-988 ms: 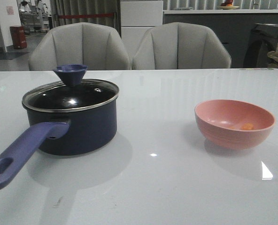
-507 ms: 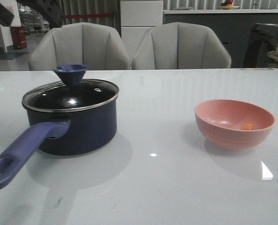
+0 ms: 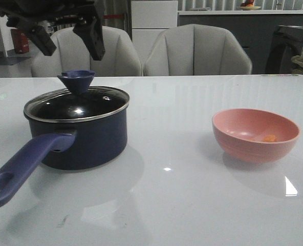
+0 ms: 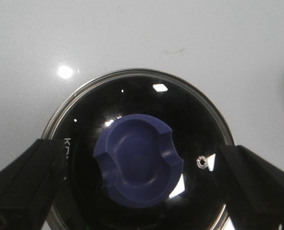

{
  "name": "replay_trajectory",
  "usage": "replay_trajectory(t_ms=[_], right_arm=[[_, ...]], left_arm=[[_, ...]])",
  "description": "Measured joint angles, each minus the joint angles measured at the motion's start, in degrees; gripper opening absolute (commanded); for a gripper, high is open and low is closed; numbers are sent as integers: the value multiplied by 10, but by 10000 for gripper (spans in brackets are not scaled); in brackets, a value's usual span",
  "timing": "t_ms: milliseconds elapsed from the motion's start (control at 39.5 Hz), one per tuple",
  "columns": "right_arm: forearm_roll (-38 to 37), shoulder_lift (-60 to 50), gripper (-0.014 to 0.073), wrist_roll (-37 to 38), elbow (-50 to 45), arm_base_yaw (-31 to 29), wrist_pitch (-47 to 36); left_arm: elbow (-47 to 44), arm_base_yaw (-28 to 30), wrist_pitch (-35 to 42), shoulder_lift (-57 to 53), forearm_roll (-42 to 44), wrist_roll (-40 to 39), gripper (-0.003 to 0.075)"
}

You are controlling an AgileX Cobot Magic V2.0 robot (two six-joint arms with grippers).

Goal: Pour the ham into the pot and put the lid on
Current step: 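Lower the left gripper onto the purple lid knob and grasp it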

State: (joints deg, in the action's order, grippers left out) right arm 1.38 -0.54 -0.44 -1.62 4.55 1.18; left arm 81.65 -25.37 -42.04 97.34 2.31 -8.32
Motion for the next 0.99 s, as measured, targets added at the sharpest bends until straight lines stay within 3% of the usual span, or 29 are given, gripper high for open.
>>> replay_trajectory(t_ms=[735, 861, 988], right_arm=[[0, 0, 145, 0, 0, 0, 0], [0, 0, 145, 0, 0, 0, 0], [0, 0, 145, 0, 0, 0, 0]], left_arm=[[18, 7, -20, 73, -4, -12, 635], [18, 7, -20, 75, -9, -12, 534], [18, 7, -18, 75, -13, -12, 376]])
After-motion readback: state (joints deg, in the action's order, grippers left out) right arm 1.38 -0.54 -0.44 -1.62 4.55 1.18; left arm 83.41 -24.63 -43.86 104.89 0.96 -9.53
